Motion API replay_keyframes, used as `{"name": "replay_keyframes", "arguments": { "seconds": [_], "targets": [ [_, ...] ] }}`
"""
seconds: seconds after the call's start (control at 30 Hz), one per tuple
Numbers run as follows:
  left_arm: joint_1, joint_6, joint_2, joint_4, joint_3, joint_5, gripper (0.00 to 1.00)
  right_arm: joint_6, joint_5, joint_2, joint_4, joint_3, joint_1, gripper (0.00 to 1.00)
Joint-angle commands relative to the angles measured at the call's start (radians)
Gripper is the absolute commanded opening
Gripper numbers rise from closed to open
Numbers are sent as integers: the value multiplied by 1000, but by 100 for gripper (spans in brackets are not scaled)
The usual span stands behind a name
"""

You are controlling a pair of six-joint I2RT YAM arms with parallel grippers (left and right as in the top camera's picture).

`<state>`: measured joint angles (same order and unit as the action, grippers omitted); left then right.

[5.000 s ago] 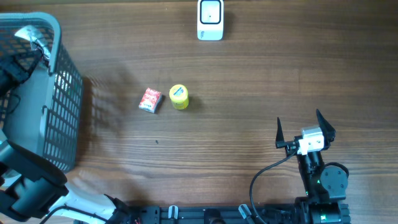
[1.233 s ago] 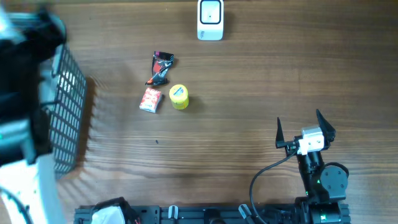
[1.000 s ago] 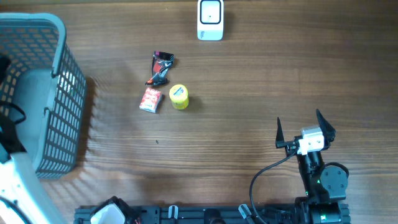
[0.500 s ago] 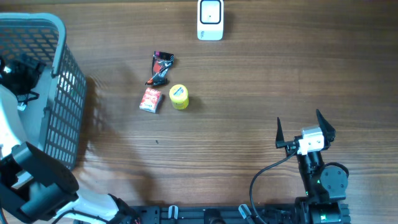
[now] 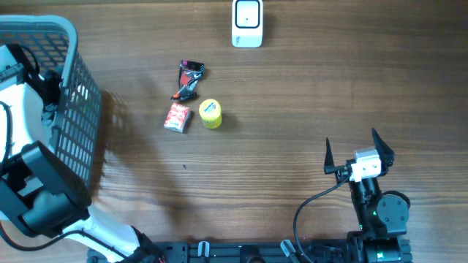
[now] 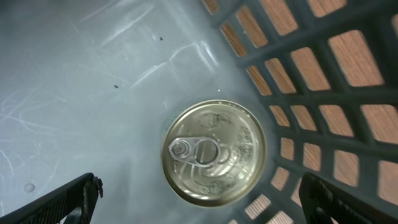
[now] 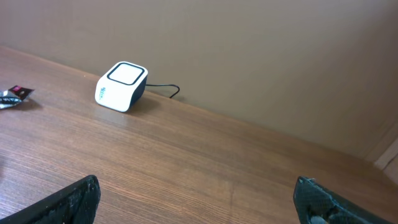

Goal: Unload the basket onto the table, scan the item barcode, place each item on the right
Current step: 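Reach into the basket and grasp the canned olives tin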

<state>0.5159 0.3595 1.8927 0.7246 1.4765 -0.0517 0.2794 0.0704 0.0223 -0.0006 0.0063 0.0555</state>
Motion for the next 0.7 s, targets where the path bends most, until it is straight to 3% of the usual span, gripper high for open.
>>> {"name": "replay_keyframes", "arguments": {
  "seconds": [0.0,0.67],
  "targets": [
    [-4,-15,34,-17,3,20,100,9,9,-5,3,-1,0,100],
    [-49,-15,145,-97,3,16,100,9,9,-5,3,-1,0,100]
  ]
}}
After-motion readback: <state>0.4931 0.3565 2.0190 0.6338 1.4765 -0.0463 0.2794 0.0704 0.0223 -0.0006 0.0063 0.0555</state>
